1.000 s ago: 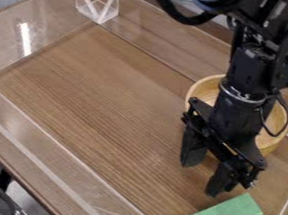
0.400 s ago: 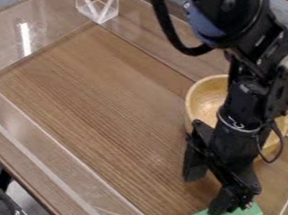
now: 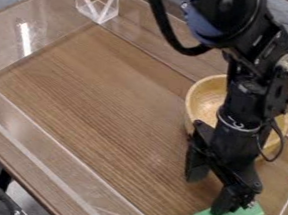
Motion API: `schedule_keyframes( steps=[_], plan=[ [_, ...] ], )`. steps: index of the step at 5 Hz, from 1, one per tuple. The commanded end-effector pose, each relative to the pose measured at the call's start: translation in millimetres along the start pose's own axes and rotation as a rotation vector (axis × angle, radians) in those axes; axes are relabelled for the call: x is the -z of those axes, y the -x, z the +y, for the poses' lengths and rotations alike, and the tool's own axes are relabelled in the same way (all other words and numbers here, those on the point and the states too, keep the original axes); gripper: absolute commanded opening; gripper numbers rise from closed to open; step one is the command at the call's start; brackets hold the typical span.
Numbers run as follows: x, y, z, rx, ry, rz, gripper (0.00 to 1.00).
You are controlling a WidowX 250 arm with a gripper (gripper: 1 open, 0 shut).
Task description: Put the green block in the brown bowl
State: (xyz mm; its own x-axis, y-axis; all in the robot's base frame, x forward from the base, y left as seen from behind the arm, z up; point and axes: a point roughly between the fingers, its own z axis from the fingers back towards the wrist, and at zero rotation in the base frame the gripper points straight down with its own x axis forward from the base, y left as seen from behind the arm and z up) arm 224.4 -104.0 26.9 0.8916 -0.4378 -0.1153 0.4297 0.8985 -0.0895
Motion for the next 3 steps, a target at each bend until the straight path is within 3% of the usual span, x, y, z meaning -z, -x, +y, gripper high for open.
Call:
schedule_keyframes(
  steps=[1,3],
  plan=[
    [14.2,-4.2,5.0,-0.010,-0.002,-0.005,1.00],
    [20.3,-6.0,7.0,-0.017,0.002,-0.007,1.00]
  ],
)
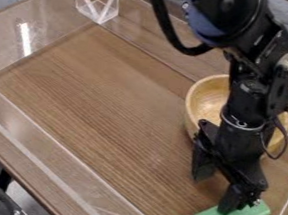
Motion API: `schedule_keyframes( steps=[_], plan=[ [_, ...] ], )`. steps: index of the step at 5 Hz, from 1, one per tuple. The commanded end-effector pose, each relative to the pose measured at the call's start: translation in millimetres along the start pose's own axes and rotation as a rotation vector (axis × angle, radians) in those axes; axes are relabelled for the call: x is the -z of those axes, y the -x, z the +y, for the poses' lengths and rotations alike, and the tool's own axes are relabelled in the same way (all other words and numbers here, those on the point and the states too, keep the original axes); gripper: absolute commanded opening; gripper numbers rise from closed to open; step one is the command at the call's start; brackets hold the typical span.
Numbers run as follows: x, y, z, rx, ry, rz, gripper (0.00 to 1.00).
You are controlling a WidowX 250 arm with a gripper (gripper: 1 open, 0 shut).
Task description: Put the green block in the brown bowl
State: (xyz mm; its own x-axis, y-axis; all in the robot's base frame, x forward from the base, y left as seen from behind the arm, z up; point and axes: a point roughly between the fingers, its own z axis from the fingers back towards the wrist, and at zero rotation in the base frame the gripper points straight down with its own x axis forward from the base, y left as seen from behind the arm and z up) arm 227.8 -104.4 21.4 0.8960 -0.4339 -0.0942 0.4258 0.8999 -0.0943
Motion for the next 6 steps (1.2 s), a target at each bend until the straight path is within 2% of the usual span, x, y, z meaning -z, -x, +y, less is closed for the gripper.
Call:
schedule_keyframes(
  steps=[1,6],
  plan=[
    [17.4,-2.4,6.3,-0.017,-0.002,0.013,1.00],
    [21.9,-4.5,9.7,-0.037,0.005,0.012,1.00]
  ],
)
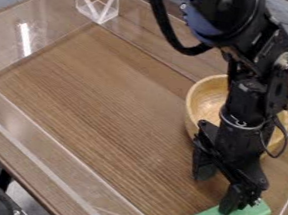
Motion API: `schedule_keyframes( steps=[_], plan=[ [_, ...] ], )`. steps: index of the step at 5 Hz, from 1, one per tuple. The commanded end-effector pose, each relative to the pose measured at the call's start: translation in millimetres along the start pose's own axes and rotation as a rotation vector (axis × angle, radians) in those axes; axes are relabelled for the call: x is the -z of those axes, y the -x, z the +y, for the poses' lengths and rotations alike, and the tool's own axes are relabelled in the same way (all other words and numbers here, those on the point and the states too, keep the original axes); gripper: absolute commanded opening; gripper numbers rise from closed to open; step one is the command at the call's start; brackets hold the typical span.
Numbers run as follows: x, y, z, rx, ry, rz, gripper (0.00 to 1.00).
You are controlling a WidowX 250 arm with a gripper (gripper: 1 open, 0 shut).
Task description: Put the green block in the brown bowl
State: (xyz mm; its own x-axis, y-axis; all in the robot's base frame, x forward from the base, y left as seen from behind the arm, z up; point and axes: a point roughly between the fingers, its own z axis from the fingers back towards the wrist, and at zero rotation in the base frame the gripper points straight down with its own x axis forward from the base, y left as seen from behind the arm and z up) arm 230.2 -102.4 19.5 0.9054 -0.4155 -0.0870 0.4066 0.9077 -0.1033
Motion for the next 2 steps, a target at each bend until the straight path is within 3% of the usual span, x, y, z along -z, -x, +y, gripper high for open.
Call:
schedule_keyframes(
  steps=[1,2],
  plan=[
    [20.6,-3.3,7.5,-0.021,-0.005,0.021,1.00],
    [21.1,-3.6,8.0,-0.025,-0.003,0.022,1.00]
  ],
)
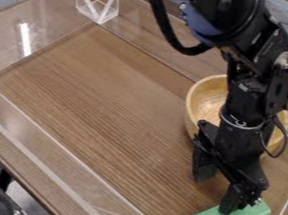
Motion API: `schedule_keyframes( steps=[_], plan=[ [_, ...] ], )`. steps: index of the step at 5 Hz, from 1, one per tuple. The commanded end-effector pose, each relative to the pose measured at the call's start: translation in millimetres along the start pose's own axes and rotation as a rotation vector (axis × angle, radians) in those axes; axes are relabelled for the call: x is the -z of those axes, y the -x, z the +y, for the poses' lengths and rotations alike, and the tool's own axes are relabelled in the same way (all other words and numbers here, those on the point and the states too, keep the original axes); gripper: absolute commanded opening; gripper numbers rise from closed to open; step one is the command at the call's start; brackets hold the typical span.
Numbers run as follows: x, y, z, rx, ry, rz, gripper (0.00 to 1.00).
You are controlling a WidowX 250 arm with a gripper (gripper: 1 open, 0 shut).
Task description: Put the green block in the brown bowl
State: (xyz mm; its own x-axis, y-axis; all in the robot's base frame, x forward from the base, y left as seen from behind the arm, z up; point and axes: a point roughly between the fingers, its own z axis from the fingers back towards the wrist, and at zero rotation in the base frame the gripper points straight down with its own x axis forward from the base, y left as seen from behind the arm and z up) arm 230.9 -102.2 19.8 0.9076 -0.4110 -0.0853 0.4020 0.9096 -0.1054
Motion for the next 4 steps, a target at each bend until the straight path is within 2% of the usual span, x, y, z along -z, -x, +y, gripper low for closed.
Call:
schedule_keyframes(
  steps=[1,4],
  plan=[
    [21.9,-4.5,8.9,-0.025,-0.002,0.024,1.00],
    [23.9,-9.3,12.9,-0.040,0.010,0.023,1.00]
  ],
)
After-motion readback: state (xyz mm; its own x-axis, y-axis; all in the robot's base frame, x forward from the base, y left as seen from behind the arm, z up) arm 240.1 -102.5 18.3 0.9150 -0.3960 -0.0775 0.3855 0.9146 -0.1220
